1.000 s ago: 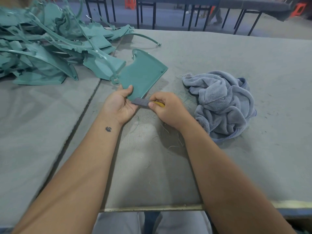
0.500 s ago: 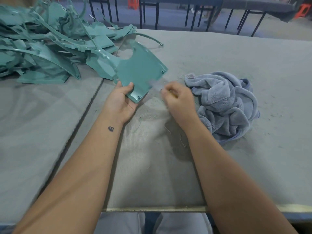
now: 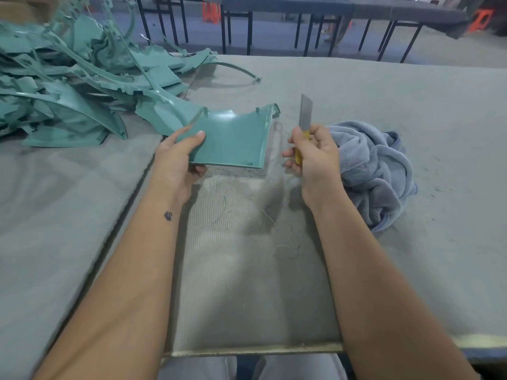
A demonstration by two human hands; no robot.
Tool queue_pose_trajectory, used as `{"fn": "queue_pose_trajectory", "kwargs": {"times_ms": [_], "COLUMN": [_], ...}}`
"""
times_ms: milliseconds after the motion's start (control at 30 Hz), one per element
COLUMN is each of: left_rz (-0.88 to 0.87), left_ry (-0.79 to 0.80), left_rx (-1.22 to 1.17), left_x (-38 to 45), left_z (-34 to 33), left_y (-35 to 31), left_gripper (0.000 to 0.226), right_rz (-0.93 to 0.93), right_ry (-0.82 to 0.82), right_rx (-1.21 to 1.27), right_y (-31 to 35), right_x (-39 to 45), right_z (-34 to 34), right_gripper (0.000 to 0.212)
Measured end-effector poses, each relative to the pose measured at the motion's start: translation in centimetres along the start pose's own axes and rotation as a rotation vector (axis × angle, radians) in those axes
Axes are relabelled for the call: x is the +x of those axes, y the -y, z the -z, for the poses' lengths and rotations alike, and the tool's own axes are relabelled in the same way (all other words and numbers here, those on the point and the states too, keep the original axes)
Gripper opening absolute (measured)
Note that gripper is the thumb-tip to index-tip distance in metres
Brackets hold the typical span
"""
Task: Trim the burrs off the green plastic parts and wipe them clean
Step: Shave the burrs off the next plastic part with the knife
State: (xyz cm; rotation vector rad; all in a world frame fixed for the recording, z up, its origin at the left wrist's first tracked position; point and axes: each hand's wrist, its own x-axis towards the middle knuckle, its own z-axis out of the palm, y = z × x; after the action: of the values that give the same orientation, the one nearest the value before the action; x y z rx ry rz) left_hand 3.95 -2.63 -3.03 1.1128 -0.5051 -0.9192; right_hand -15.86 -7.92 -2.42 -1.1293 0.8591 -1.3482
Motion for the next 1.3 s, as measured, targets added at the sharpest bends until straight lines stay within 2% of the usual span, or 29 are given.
{"fn": "queue_pose_trajectory", "kwargs": {"times_ms": [100, 233, 333, 467, 533, 600, 667, 733, 833, 967, 1000, 1133, 1300], "left_rz": [0.023, 0.087, 0.121, 0.21, 0.227, 0.188, 0.15, 0.185, 0.271, 0.279, 0.271, 0.275, 0.328], "left_ry": [0.008, -0.011, 0.018, 0.161, 0.27, 0.353, 0.325, 0.284, 0.26, 0.221, 0.216, 0.182, 0.214], "left_rx": [0.015, -0.024, -0.161, -0.478, -0.343, -0.072, 0.078, 0.021, -0.212, -0.334, -0.343, -0.399, -0.469], "left_x": [-0.2, -0.9, -1.4, -1.8, -2.1, -2.6, -2.7, -2.6, -2.0, -2.0, -2.0, -2.0, -2.0], "left_z": [0.1, -0.4, -1.3, -2.3, -2.9, -3.5, -3.8, -3.7, -3.1, -2.7, -2.7, -2.5, -2.4], "left_y": [0.1, 0.1, 0.2, 0.6, 1.0, 1.6, 2.1, 1.9, 1.5, 1.3, 1.2, 1.2, 1.1], "left_gripper": [0.015, 0.012, 0.01, 0.034, 0.034, 0.027, 0.024, 0.021, 0.018, 0.009, 0.006, 0.004, 0.009], "right_rz": [-0.095, -0.022, 0.013, 0.005, 0.01, 0.026, 0.053, 0.061, 0.009, -0.211, -0.226, -0.099, -0.077], "right_ry": [0.173, 0.257, 0.191, 0.074, 0.068, 0.097, 0.112, 0.067, 0.003, 0.243, 0.303, 0.439, 0.508], "right_rx": [-0.047, -0.201, -0.199, -0.087, -0.061, -0.059, -0.046, -0.018, -0.021, -0.09, -0.151, -0.289, -0.284], "right_y": [-0.2, -1.0, -1.4, -1.6, -1.8, -2.0, -2.0, -1.7, -1.5, -1.2, -1.2, -1.3, -1.1], "right_x": [-0.3, -0.7, -0.5, 0.0, 0.1, 0.0, -0.1, -0.2, -0.2, -0.4, -0.5, -1.2, -1.8], "right_z": [-0.3, -0.8, -1.0, -1.1, -1.4, -1.6, -1.8, -1.8, -1.5, -1.9, -2.0, -2.1, -1.9], "right_gripper": [0.009, 0.006, 0.007, 0.01, 0.009, 0.007, 0.007, 0.009, 0.017, 0.054, 0.056, 0.034, 0.033]}}
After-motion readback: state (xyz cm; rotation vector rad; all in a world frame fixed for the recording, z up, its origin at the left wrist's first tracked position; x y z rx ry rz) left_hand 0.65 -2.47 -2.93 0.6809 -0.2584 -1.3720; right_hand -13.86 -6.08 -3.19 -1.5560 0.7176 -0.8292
